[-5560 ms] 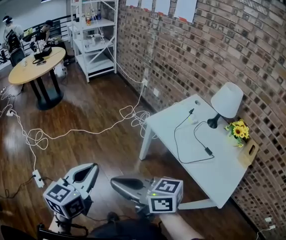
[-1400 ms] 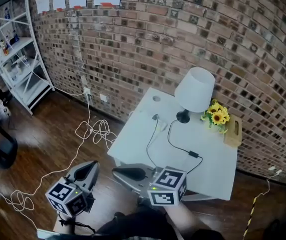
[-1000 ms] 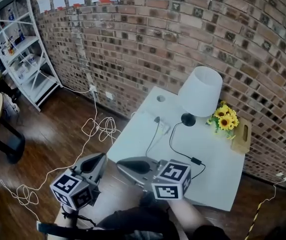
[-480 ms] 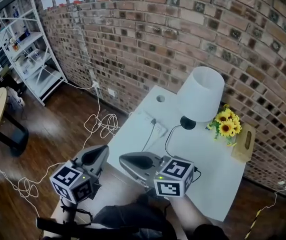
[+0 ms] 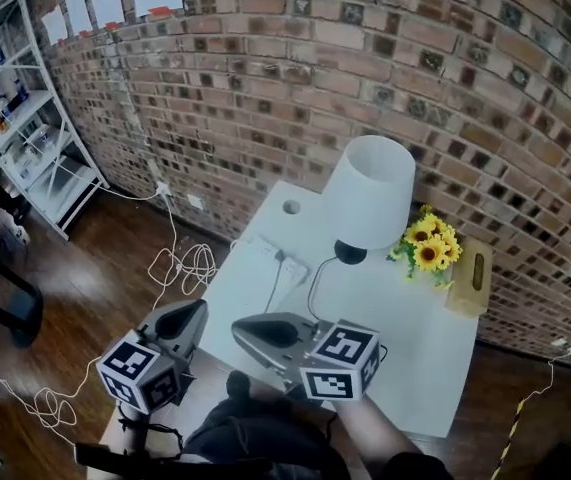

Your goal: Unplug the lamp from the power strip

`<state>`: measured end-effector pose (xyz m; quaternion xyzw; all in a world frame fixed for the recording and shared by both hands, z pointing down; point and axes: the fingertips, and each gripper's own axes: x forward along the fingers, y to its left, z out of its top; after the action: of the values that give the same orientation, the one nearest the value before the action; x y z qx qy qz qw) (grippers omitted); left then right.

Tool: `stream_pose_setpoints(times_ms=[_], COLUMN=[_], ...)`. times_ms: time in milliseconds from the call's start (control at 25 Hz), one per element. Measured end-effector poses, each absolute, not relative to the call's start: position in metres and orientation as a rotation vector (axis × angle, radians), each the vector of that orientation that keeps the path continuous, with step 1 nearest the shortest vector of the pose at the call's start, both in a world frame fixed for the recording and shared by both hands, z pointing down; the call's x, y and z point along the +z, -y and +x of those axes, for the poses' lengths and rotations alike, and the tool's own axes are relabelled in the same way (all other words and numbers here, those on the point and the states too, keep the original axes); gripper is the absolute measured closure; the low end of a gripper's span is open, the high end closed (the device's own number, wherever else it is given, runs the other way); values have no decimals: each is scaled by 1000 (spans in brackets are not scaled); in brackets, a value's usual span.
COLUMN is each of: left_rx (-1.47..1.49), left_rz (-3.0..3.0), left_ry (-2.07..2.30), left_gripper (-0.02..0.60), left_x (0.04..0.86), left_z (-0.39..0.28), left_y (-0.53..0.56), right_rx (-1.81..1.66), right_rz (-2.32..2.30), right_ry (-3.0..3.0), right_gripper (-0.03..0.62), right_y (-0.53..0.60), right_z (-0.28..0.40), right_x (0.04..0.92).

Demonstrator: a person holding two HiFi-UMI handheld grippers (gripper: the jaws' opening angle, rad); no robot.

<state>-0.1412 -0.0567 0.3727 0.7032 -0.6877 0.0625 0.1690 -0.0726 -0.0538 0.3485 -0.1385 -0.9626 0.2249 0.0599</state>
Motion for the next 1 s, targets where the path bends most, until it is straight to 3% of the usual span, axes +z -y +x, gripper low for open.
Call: stream_pose_setpoints(times_ms=[1000], left_rx=[526], left_rz=[2396], left_ry=[1466], left_gripper=[563], left_x=[452], left_z=[-186], left_y=[196], right_rx=[772], right_rz=[336], right_ry=[2823], right_gripper=[608], right_y=[147], right_z=[-106], right_x=[386])
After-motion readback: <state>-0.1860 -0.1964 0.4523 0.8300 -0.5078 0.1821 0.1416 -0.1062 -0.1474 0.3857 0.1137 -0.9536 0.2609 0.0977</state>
